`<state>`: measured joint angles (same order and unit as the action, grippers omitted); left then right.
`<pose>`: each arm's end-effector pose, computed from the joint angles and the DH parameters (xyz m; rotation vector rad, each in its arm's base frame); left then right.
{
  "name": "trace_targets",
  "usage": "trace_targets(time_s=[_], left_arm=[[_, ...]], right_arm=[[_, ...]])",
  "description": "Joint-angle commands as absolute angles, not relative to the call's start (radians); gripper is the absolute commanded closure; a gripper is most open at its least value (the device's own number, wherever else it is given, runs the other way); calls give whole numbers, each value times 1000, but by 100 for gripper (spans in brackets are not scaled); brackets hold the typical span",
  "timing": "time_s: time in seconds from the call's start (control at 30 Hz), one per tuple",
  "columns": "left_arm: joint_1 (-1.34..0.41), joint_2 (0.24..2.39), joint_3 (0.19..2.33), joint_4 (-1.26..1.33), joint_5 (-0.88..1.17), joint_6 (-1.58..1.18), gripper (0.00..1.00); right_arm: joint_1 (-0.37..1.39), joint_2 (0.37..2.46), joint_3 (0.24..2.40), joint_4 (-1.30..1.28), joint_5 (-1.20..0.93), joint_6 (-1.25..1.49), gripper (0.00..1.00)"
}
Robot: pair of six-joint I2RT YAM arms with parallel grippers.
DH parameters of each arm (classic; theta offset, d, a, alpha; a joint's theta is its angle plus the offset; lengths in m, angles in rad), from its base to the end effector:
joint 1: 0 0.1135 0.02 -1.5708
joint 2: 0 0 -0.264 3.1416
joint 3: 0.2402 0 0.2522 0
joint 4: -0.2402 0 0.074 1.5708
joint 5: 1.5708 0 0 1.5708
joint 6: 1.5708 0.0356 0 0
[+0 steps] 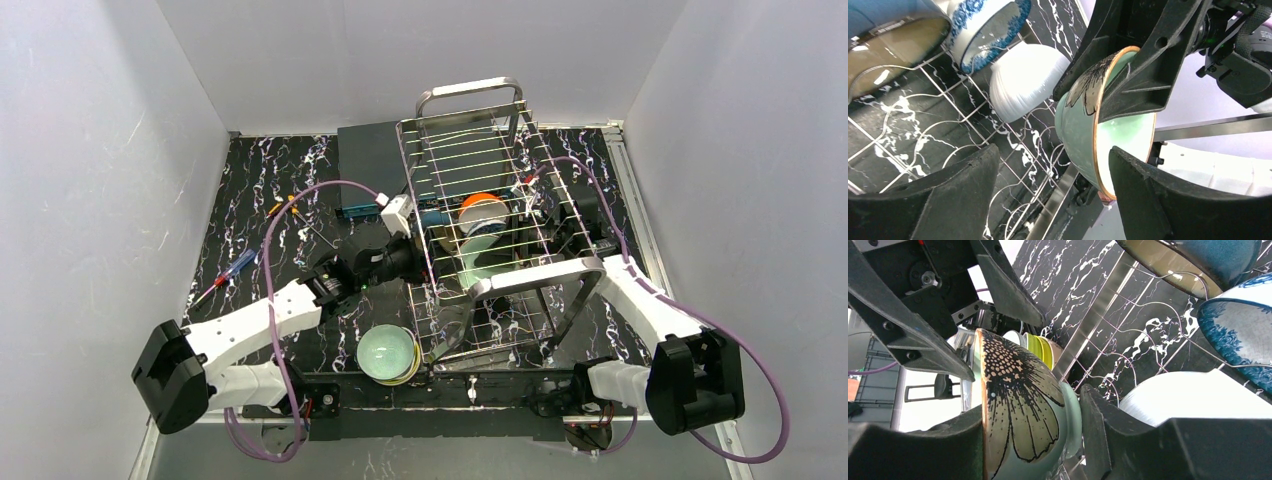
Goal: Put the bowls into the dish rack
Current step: Adjust the bowl.
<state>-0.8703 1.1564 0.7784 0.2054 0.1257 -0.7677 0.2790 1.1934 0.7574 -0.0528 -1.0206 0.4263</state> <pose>0.1714 -0.2102 0.3017 0.2009 1.9216 -1.2678 0.2338 0.0985 0.2664 -0.5258 2.0527 1.4718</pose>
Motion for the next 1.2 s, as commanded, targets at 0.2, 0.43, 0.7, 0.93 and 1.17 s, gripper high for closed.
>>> trace_targets(time_s=[0.2,0.43,0.7,0.93,1.17], left_arm=[[-885,1279,884,289,351,-806,43],[-885,1284,878,301,314,-801,85],[-885,1198,771,302,141,-744,100],[-896,1199,759,307,74,-638,100],[-944,1216,748,419,20,-453,100]], right_arm=[[279,1149,815,-19,-1074,423,99],[280,1149,817,-47,-1042,422,99],[279,1144,833,-112,-963,418,36],[279,1109,838,-142,-896,416,9],[279,1095,843,-187,-850,412,6]])
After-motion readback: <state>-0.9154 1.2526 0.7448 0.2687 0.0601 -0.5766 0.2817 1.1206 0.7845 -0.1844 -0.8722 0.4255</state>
